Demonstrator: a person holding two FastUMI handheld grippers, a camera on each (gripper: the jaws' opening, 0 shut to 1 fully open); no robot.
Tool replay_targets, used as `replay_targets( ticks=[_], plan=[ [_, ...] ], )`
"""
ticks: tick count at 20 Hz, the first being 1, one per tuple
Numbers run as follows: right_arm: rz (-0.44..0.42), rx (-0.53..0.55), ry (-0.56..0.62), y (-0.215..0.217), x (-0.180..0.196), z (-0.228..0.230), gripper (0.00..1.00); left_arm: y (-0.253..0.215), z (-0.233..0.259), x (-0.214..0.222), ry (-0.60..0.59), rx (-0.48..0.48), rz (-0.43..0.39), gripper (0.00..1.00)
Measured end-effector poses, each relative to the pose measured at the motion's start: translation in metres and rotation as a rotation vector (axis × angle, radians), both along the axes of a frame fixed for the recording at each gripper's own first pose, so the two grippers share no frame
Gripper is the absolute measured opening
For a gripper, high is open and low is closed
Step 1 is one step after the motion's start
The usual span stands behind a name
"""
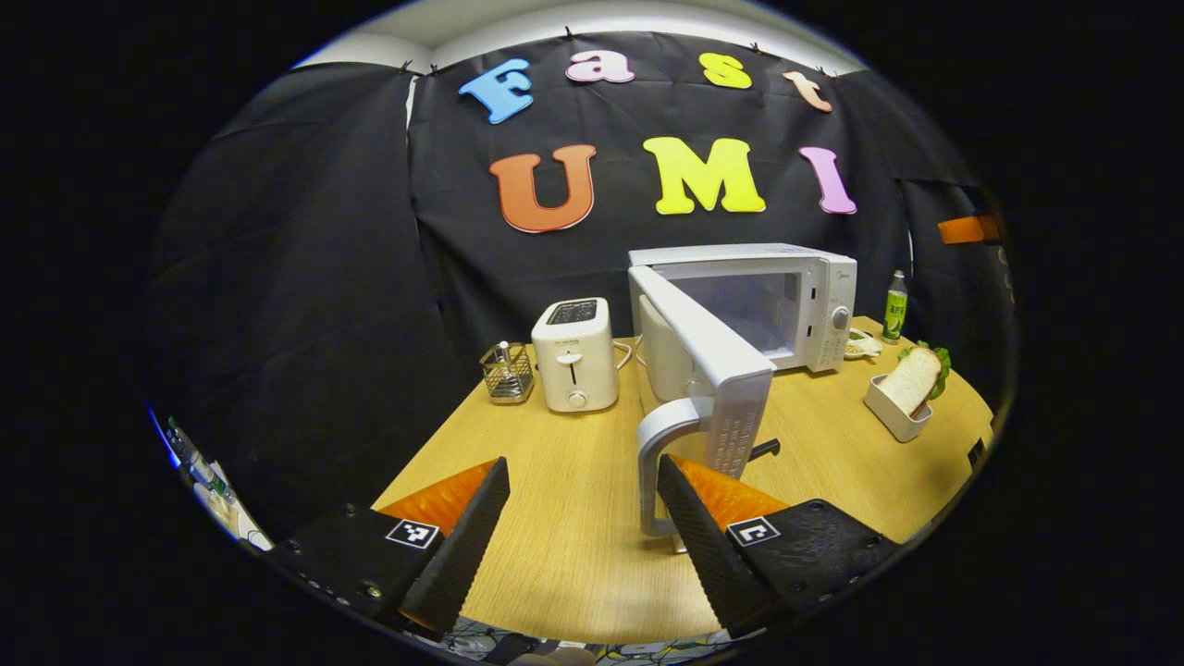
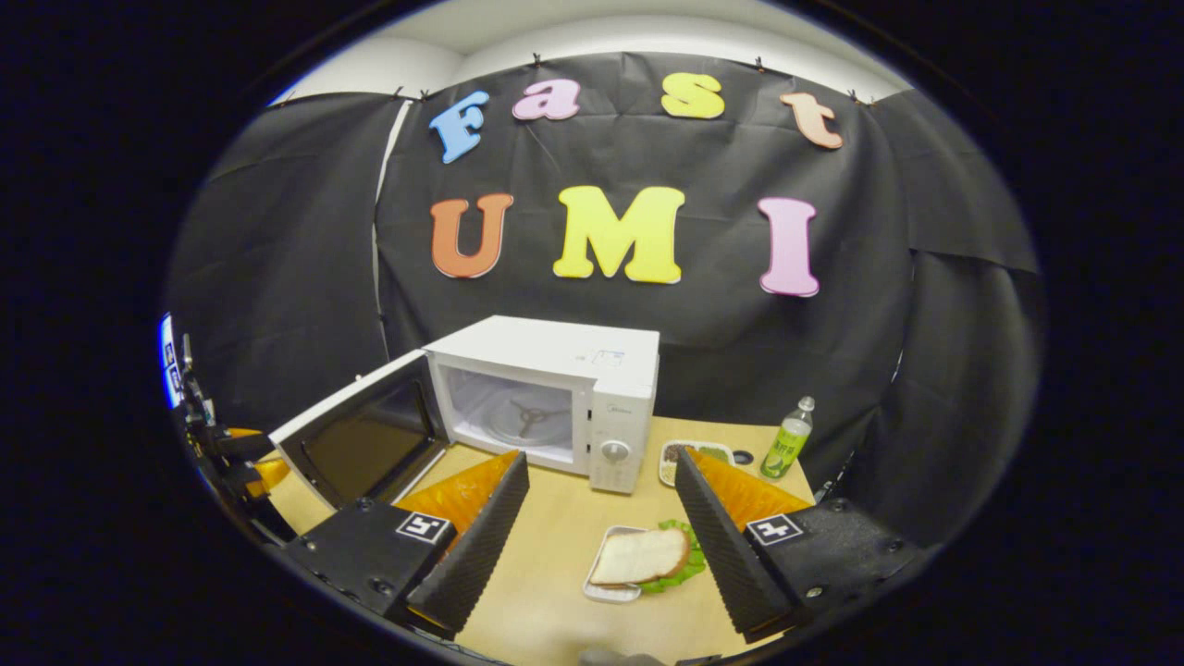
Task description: Open the microwave oven with the left hand, put the food in, and close the microwave oven.
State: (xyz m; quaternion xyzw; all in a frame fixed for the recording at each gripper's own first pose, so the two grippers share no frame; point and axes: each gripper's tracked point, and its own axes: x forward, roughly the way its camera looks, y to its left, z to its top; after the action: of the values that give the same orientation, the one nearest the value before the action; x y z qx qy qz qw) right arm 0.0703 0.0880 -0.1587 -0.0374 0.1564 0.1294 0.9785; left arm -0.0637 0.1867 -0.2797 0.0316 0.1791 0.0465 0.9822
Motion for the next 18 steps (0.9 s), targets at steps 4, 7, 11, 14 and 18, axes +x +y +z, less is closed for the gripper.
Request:
replay_targets(
  ticks=[4, 7, 11, 14, 18],
  plan=[
    [-0.013, -0.009, 0.102, -0.041, 0.022, -0.047, 1.00, -0.014, 0.024, -0.004, -0.019, 0.013, 0.031, 0.94],
    [-0.005, 0.014, 0.217, -0.063, 0.041, -0.092, 0.96, -0.030, 0.043, -0.006, -0.034, 0.017, 0.053, 0.94],
    [0.033, 0.086, 0.414, -0.078, 0.062, -0.157, 0.94, -0.054, 0.069, -0.010, -0.044, 0.023, 0.079, 0.97],
    [0.052, 0.160, 0.550, -0.081, 0.072, -0.189, 0.81, -0.076, 0.088, -0.012, -0.057, 0.044, 0.094, 0.96],
    [0.104, 0.266, 0.716, -0.070, 0.072, -0.213, 0.72, -0.109, 0.110, -0.005, -0.070, 0.070, 0.090, 0.96]
  ],
)
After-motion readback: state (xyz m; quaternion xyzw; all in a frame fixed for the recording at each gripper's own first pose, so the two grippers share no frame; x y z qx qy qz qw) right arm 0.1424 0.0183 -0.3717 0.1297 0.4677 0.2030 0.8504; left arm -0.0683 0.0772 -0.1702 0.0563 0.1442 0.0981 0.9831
